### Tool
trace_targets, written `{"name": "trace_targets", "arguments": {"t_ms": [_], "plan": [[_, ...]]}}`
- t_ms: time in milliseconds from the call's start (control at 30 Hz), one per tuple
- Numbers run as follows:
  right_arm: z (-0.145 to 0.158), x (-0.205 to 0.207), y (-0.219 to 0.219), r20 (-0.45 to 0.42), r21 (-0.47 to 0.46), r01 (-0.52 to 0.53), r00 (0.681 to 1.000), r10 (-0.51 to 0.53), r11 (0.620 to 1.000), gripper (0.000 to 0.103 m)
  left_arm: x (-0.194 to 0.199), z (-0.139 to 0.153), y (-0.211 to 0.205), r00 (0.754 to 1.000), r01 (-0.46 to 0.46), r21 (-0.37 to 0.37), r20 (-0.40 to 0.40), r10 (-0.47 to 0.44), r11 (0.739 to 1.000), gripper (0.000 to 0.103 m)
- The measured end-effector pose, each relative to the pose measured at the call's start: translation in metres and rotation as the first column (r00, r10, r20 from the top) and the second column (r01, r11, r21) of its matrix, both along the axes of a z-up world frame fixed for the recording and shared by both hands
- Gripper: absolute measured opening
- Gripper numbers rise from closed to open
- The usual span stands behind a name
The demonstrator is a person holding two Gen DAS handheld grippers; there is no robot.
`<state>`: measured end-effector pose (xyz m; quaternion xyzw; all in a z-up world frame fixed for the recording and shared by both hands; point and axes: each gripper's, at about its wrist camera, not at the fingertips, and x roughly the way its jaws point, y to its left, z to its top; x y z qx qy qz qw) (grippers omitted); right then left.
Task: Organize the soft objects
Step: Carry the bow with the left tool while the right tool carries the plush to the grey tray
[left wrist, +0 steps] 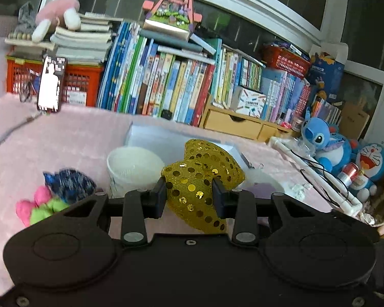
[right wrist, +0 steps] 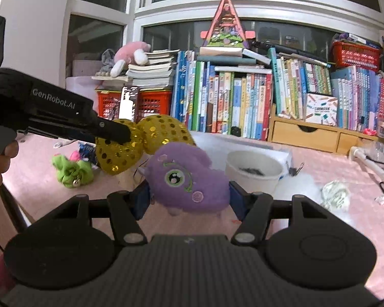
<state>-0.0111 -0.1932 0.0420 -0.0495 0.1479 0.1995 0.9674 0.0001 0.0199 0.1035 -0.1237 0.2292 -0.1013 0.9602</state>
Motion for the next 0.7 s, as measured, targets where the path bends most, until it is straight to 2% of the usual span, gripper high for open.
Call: {"name": "trace_targets", "arguments": {"t_ms": [167, 333, 500, 700], "plan": [[0.018, 0.007, -0.006, 0.014, 0.024, 0.032, 0.999, -0.032, 0.999, 0.066, 0.008, 0.018, -0.003, 0.999, 0.000, 0.037, 0.037, -0.001, 0.999, 0.034], [0.036, 0.020, -0.015, 0.002, 0.064, 0.058, 0.998, -0.059, 0.996, 0.066, 0.024, 0.033, -0.003, 0.999, 0.009, 0.054, 0.036, -0.011, 0.999, 0.034], [0.055, 0.039, -0.024, 0.001, 0.086, 0.069, 0.998, -0.069, 0.994, 0.066, 0.050, 0.049, -0.002, 0.999, -0.006, 0.089, 0.038, 0.003, 0.996, 0.034], [0.076, 0.074, -0.034, -0.026, 0.114, 0.077, 0.997, -0.074, 0.991, 0.066, 0.089, 0.068, -0.004, 1.000, 0.008, 0.090, 0.016, -0.009, 0.996, 0.034]]}}
